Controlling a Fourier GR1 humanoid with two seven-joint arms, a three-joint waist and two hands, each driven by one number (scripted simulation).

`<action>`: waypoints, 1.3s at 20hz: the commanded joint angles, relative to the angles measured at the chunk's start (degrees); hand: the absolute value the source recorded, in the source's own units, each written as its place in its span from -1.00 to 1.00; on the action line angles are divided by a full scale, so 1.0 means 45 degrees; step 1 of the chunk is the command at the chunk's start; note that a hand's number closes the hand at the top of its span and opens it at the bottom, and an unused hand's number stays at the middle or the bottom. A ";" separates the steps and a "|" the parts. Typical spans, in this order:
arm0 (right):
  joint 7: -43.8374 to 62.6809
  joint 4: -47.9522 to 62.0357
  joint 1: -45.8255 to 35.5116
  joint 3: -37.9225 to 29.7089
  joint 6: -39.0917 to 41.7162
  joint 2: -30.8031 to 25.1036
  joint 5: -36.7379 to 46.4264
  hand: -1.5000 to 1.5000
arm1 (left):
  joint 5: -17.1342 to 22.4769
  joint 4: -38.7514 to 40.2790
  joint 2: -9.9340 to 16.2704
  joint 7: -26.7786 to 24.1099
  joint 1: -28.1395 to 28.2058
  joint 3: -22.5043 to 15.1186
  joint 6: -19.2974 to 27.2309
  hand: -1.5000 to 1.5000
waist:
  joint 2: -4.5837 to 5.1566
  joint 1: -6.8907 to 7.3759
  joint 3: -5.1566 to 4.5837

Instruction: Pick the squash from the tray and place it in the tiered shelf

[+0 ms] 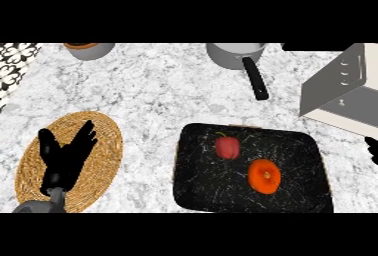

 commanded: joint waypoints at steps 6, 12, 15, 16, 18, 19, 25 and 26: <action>0.6305 -0.0290 -0.3720 0.3314 -0.1242 0.0536 0.3880 -1.00 | -0.0209 0.0966 -0.0418 -0.0296 -0.0502 0.0202 -0.0427 0.00 | 0.0055 0.0161 -0.0005; 0.8669 0.1230 -0.6257 0.4760 0.0026 0.1796 0.4310 -1.00 | -0.0143 0.0481 -0.0087 0.0133 -0.0343 0.0543 -0.0910 0.00 | 0.0025 0.0138 0.0008; 0.8011 0.1717 -0.5711 0.5409 0.0365 0.2073 0.5121 -1.00 | -0.0444 0.0773 -0.0448 -0.0030 -0.0457 0.0661 -0.0544 0.00 | 0.0009 0.0010 0.0016; 0.8931 0.1161 -0.6011 0.5946 0.0202 0.2550 0.5754 -1.00 | -0.0591 0.0510 -0.0734 -0.0704 0.0405 0.0410 -0.0698 0.00 | -0.0006 0.0035 0.0012; 0.8260 0.2535 -0.5991 0.6260 0.0034 0.2906 0.6164 -1.00 | -0.0978 0.0649 -0.0994 0.0168 -0.0737 0.0186 -0.0076 0.00 | 0.0016 -0.0006 0.0016; 0.9123 0.1655 -0.5646 0.6566 0.0170 0.2890 0.6429 -1.00 | -0.0234 -0.0060 -0.0086 0.0293 0.0307 0.0838 -0.0980 0.00 | -0.0020 0.0036 0.0014; 0.9133 0.2371 -0.5406 0.6785 0.0050 0.3717 0.8086 -1.00 | -0.0598 -0.0319 -0.0289 -0.0326 0.1034 0.0845 -0.1189 0.00 | -0.0031 -0.0004 0.0018; 0.9429 0.2813 -0.5945 0.6896 0.0292 0.4173 0.8226 -1.00 | -0.0988 -0.0025 -0.0929 -0.0163 0.0353 0.0694 -0.0366 0.00 | -0.0014 -0.0016 0.0017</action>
